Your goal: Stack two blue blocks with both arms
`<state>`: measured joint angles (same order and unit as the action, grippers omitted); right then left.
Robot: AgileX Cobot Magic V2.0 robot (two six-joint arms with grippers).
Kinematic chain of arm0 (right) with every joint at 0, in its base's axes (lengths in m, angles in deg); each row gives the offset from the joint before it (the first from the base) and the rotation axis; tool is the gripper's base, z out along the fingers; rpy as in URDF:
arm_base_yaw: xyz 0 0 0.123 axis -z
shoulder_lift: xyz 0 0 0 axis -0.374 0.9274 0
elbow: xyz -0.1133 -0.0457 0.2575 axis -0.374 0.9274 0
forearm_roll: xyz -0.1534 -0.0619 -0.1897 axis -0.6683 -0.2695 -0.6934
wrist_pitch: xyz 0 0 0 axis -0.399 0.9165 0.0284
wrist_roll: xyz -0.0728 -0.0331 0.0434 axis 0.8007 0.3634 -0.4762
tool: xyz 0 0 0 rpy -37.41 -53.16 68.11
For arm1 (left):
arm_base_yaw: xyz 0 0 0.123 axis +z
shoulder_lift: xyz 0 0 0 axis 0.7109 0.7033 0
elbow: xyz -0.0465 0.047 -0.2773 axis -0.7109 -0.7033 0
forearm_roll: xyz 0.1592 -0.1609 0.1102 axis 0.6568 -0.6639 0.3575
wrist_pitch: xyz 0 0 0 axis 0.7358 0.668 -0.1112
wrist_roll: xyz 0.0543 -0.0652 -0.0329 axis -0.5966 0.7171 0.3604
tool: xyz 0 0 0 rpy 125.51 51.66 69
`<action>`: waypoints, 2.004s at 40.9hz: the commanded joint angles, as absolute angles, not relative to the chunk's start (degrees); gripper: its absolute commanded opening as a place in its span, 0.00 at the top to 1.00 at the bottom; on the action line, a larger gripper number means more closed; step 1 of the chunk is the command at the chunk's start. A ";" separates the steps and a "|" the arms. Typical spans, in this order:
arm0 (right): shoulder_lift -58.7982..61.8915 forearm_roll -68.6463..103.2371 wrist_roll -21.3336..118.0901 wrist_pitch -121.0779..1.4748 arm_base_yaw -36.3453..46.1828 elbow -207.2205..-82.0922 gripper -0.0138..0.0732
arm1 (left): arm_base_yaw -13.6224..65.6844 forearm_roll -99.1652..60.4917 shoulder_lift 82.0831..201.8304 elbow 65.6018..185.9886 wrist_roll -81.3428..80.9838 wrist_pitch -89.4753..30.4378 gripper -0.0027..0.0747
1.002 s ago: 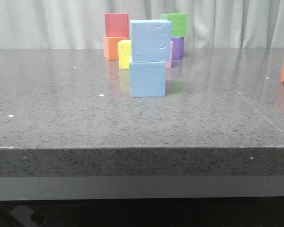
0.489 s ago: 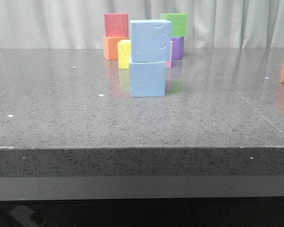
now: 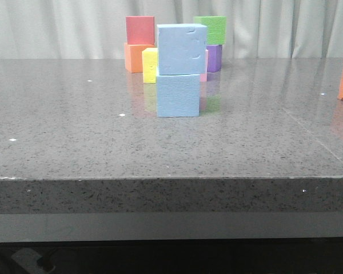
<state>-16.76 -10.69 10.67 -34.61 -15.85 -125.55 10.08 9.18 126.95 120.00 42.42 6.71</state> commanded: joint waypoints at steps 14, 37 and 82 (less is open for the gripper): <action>-17.03 -12.12 10.88 -38.96 -15.83 -127.28 0.98 | 16.27 8.62 119.52 112.73 42.95 -4.16 0.99; -17.03 -12.12 10.88 -38.96 -15.83 -127.28 0.98 | 39.76 6.05 89.88 78.61 42.95 -35.38 0.99; -17.03 -12.12 10.88 -38.96 -15.83 -127.28 0.98 | 42.98 6.05 83.24 67.93 42.95 -44.73 0.99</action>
<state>-16.76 -10.69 10.56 -34.61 -15.85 -125.55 42.10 6.45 84.05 68.01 42.42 -40.11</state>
